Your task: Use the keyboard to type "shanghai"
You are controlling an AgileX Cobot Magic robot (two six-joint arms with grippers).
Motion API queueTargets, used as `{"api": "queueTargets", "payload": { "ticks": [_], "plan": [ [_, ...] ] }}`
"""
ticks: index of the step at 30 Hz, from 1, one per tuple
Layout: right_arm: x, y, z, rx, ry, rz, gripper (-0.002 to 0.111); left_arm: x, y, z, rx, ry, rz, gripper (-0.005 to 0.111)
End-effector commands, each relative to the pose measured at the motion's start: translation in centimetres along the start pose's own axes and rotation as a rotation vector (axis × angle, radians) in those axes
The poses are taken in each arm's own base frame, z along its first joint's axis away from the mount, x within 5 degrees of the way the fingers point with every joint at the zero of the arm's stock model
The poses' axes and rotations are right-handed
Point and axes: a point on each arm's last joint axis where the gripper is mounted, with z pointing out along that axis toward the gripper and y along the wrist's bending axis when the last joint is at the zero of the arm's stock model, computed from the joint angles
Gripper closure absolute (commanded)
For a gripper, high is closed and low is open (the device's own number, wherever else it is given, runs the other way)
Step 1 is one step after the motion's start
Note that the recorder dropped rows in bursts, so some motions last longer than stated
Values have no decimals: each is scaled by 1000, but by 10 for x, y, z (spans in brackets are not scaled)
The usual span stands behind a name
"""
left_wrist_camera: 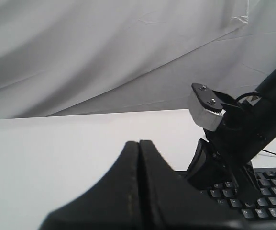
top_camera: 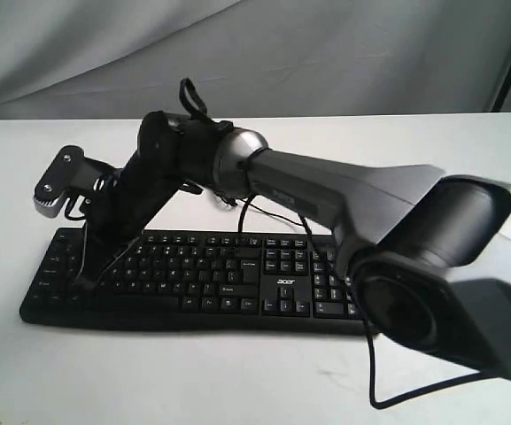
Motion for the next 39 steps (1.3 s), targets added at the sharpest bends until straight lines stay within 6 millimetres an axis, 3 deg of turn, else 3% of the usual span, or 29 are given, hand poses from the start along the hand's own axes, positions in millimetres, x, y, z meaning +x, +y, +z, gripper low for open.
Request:
{"api": "queueTargets", "payload": {
  "ticks": [1, 39],
  "plan": [
    [-13, 5, -1, 6, -28, -9, 108, 0, 0, 0, 7, -7, -2, 107],
    [5, 7, 29, 0, 13, 20, 108, 0, 0, 0, 7, -7, -2, 107]
  ]
}}
